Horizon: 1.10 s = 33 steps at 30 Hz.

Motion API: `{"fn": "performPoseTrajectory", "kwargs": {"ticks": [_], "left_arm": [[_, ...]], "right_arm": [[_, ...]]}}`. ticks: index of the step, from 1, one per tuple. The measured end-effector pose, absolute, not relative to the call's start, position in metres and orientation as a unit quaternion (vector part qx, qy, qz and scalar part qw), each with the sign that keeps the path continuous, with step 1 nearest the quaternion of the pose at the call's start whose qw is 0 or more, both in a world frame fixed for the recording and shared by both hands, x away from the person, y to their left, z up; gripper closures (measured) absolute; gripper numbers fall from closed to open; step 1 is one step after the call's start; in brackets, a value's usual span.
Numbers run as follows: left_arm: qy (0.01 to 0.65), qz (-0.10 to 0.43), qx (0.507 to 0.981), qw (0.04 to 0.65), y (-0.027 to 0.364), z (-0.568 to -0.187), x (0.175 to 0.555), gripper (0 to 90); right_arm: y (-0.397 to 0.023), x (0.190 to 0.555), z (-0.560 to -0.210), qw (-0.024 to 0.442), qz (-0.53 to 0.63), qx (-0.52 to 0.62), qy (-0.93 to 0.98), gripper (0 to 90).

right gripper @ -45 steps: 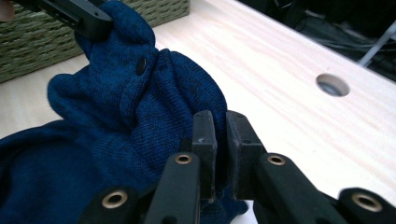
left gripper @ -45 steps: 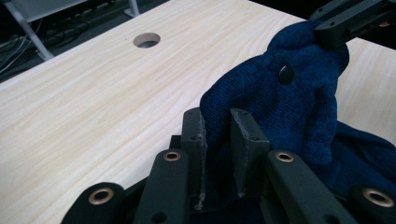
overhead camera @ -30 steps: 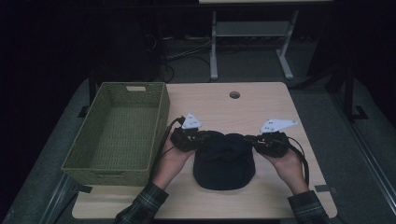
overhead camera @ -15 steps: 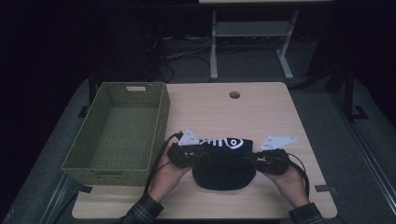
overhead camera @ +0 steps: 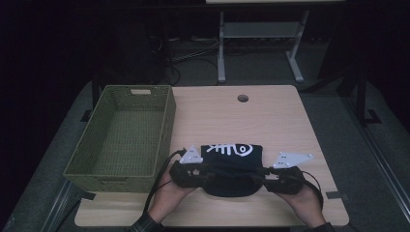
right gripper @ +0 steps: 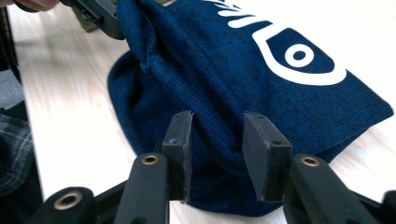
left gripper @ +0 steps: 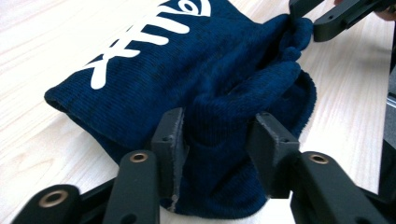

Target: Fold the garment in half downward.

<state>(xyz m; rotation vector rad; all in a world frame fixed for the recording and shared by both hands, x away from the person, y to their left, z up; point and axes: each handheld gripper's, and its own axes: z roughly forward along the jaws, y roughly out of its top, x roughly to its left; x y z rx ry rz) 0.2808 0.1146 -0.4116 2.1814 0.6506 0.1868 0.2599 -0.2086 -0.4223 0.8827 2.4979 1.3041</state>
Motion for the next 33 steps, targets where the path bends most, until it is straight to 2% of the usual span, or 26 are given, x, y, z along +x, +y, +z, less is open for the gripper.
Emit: {"fn": "performPoseTrajectory", "kwargs": {"ticks": [8, 9, 14, 18, 24, 33], "left_arm": [[0.258, 0.081, 0.855, 0.442, 0.121, -0.389, 0.28, 54.0], [0.259, 0.086, 0.851, 0.45, 0.124, -0.382, 0.281, 54.0], [0.267, 0.088, 0.843, 0.459, 0.123, -0.375, 0.292, 69.4], [0.273, 0.096, 0.843, 0.453, 0.118, -0.374, 0.304, 74.9], [0.291, 0.109, 0.841, 0.442, 0.11, -0.377, 0.326, 82.9], [0.322, 0.122, 0.842, 0.414, 0.101, -0.395, 0.354, 83.8]], "right_arm": [[-0.222, 0.259, -0.401, 0.107, 0.472, 0.306, 0.82, 61.7], [-0.224, 0.259, -0.399, 0.107, 0.475, 0.307, 0.817, 63.5], [-0.224, 0.271, -0.397, 0.107, 0.471, 0.31, 0.819, 79.1], [-0.217, 0.28, -0.4, 0.111, 0.46, 0.308, 0.825, 89.3], [-0.206, 0.292, -0.407, 0.112, 0.442, 0.307, 0.835, 90.0], [-0.202, 0.292, -0.415, 0.108, 0.434, 0.308, 0.84, 90.0]]}}
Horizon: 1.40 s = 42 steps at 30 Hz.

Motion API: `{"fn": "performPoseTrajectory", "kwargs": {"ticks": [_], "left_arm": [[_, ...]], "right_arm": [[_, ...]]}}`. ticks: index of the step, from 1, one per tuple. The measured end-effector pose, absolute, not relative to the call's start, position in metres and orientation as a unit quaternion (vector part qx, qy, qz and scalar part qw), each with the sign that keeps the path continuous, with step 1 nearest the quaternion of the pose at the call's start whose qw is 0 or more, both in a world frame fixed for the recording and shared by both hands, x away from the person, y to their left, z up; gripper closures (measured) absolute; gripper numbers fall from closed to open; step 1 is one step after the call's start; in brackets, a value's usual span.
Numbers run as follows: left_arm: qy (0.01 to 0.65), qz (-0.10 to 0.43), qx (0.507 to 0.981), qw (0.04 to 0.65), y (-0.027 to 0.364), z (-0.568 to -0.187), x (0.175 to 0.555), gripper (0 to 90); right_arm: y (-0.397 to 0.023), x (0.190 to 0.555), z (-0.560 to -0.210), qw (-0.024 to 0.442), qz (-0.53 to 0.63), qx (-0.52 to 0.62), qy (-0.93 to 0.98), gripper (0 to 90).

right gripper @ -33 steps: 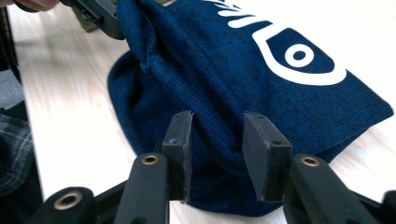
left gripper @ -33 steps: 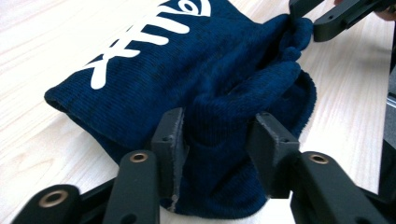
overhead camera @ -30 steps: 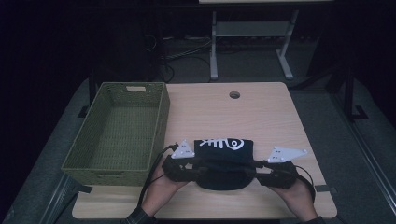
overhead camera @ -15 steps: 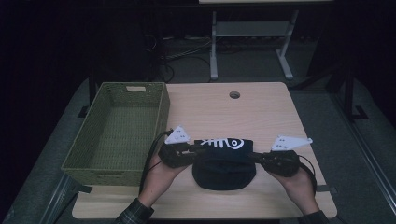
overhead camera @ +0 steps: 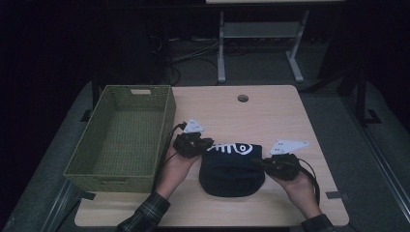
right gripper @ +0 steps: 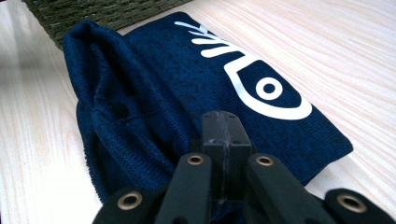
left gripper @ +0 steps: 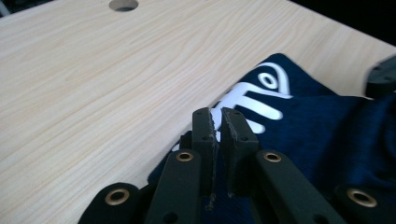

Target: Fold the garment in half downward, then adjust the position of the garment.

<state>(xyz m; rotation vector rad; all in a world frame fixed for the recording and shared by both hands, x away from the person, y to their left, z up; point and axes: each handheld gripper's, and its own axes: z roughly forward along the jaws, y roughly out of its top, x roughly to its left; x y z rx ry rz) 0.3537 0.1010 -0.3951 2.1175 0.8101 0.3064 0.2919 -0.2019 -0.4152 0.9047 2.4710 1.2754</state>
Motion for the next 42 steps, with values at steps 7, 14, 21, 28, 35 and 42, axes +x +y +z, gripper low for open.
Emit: {"fn": "performPoseTrajectory", "kwargs": {"ticks": [7, 14, 21, 28, 35, 42], "left_arm": [[0.334, 0.115, 0.848, 0.395, 0.098, -0.411, 0.367, 83.5], [0.34, 0.103, 0.856, 0.377, 0.095, -0.427, 0.37, 83.5], [0.339, 0.096, 0.868, 0.35, 0.086, -0.446, 0.375, 88.9], [0.332, 0.091, 0.876, 0.337, 0.078, -0.454, 0.382, 90.0], [0.314, 0.1, 0.888, 0.32, 0.067, -0.456, 0.387, 90.0], [0.299, 0.104, 0.895, 0.314, 0.056, -0.455, 0.392, 90.0]], "right_arm": [[-0.199, 0.284, -0.424, 0.098, 0.422, 0.308, 0.847, 90.0], [-0.197, 0.278, -0.433, 0.088, 0.411, 0.31, 0.853, 90.0], [-0.191, 0.272, -0.449, 0.075, 0.393, 0.316, 0.86, 90.0], [-0.182, 0.265, -0.461, 0.068, 0.377, 0.32, 0.867, 90.0], [-0.174, 0.254, -0.464, 0.077, 0.372, 0.321, 0.868, 90.0], [-0.163, 0.248, -0.464, 0.064, 0.378, 0.308, 0.871, 90.0]]}}
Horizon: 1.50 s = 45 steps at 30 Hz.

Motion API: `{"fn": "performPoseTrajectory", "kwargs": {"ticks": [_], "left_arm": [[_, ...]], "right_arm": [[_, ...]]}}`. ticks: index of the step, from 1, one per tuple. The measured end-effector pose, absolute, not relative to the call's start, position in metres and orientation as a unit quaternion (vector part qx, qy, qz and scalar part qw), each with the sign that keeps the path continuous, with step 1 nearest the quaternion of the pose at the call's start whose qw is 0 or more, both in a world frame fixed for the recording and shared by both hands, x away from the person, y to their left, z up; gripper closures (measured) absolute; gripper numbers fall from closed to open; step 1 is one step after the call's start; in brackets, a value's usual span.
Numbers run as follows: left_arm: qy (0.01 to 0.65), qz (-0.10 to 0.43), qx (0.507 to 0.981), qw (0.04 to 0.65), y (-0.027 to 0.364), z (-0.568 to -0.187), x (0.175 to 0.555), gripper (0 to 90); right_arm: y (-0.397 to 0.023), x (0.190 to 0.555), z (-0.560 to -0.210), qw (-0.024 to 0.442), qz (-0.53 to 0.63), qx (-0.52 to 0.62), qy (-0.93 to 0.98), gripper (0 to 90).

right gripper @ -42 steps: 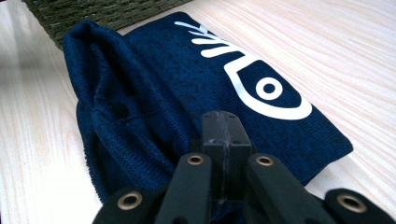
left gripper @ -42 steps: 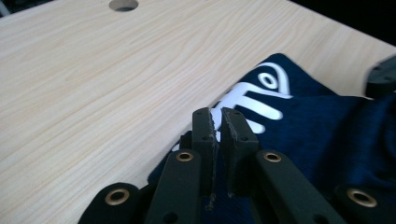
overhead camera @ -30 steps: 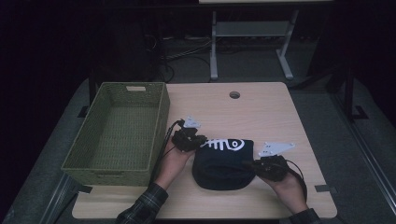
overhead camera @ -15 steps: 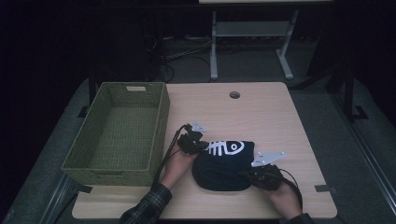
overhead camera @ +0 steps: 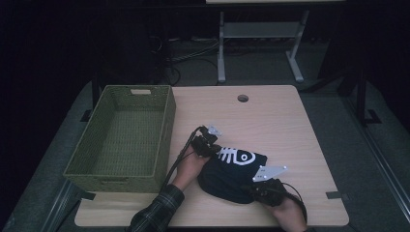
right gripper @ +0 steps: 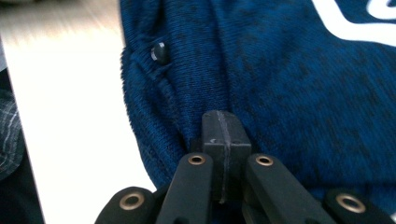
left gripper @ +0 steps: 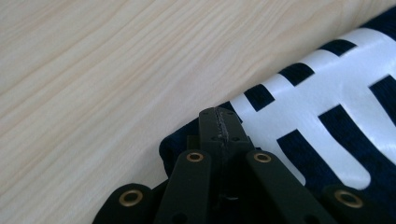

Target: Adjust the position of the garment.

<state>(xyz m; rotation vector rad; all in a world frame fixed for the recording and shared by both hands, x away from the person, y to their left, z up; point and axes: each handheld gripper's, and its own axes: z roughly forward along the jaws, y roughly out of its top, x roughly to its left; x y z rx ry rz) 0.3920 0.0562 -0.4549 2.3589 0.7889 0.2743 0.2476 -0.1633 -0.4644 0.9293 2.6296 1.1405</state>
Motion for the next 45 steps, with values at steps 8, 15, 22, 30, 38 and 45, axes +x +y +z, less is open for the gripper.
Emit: {"fn": "performPoseTrajectory", "kwargs": {"ticks": [8, 15, 22, 30, 38, 45], "left_arm": [[0.306, 0.098, 0.875, 0.361, 0.071, -0.434, 0.384, 89.8], [0.283, 0.092, 0.87, 0.393, 0.087, -0.413, 0.347, 89.7], [0.258, 0.088, 0.88, 0.388, 0.095, -0.412, 0.303, 89.7], [0.266, 0.085, 0.897, 0.344, 0.098, -0.436, 0.3, 89.9], [0.27, 0.092, 0.904, 0.318, 0.097, -0.447, 0.308, 90.0], [0.282, 0.084, 0.896, 0.332, 0.1, -0.441, 0.308, 89.2]], "right_arm": [[-0.172, 0.251, -0.446, 0.085, 0.408, 0.303, 0.857, 90.0], [-0.19, 0.273, -0.425, 0.139, 0.423, 0.323, 0.835, 90.0], [-0.204, 0.302, -0.431, 0.157, 0.409, 0.356, 0.826, 90.0], [-0.203, 0.314, -0.456, 0.149, 0.354, 0.381, 0.841, 90.0], [-0.202, 0.311, -0.464, 0.145, 0.337, 0.382, 0.848, 90.0], [-0.207, 0.306, -0.462, 0.15, 0.358, 0.38, 0.839, 89.7]]}}
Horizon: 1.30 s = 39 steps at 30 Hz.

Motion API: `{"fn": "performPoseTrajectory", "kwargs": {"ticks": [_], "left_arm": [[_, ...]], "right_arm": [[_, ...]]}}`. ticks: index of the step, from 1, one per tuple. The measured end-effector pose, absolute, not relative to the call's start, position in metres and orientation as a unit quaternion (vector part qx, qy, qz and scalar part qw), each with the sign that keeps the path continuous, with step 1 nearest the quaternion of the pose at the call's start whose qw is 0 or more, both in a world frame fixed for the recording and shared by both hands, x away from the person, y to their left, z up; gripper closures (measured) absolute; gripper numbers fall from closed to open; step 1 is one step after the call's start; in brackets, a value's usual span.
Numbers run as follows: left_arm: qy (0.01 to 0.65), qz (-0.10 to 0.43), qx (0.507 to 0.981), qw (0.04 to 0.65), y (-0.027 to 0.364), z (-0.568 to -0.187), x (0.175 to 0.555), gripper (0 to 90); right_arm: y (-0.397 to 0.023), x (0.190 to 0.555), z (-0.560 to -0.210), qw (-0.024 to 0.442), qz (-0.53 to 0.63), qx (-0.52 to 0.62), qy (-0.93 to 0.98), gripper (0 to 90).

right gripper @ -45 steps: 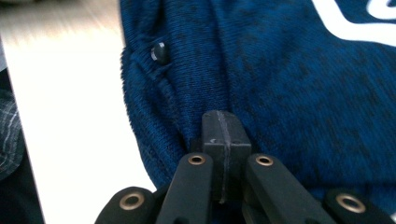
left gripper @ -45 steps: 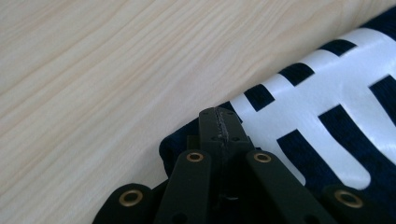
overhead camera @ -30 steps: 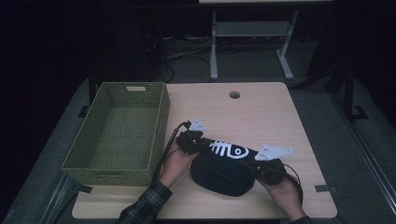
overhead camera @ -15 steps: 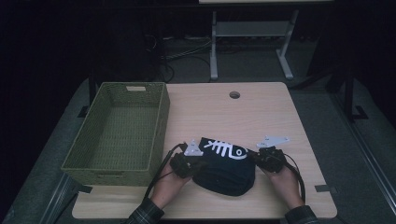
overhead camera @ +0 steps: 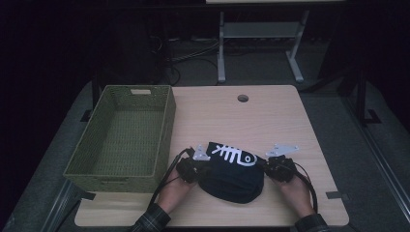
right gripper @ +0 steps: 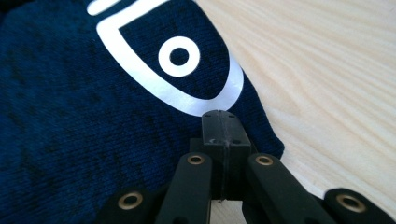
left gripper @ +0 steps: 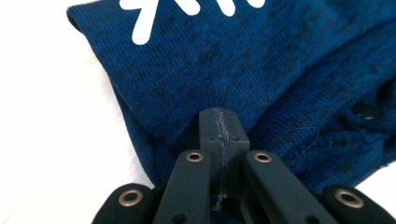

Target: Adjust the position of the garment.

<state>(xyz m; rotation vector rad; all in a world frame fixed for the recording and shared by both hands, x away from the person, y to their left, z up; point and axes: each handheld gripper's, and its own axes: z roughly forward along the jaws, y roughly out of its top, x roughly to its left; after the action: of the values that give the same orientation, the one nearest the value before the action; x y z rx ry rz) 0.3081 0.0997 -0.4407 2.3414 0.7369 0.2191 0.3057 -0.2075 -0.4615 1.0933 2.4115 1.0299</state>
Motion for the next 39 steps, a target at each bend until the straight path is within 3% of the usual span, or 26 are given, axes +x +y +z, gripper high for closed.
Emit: {"fn": "performPoseTrajectory", "kwargs": {"ticks": [11, 24, 29, 39], "left_arm": [[0.313, 0.094, 0.871, 0.368, 0.106, -0.424, 0.314, 56.8], [0.355, 0.077, 0.849, 0.384, 0.111, -0.434, 0.339, 28.2], [0.368, 0.071, 0.842, 0.387, 0.113, -0.442, 0.348, 23.6], [0.366, 0.064, 0.85, 0.374, 0.11, -0.456, 0.353, 18.5]], "right_arm": [[-0.232, 0.286, -0.454, 0.18, 0.38, 0.403, 0.813, 55.5], [-0.259, 0.263, -0.476, 0.163, 0.371, 0.437, 0.803, 19.8], [-0.259, 0.264, -0.481, 0.175, 0.35, 0.446, 0.805, 13.3], [-0.258, 0.263, -0.482, 0.176, 0.351, 0.445, 0.805, 13.3]]}}
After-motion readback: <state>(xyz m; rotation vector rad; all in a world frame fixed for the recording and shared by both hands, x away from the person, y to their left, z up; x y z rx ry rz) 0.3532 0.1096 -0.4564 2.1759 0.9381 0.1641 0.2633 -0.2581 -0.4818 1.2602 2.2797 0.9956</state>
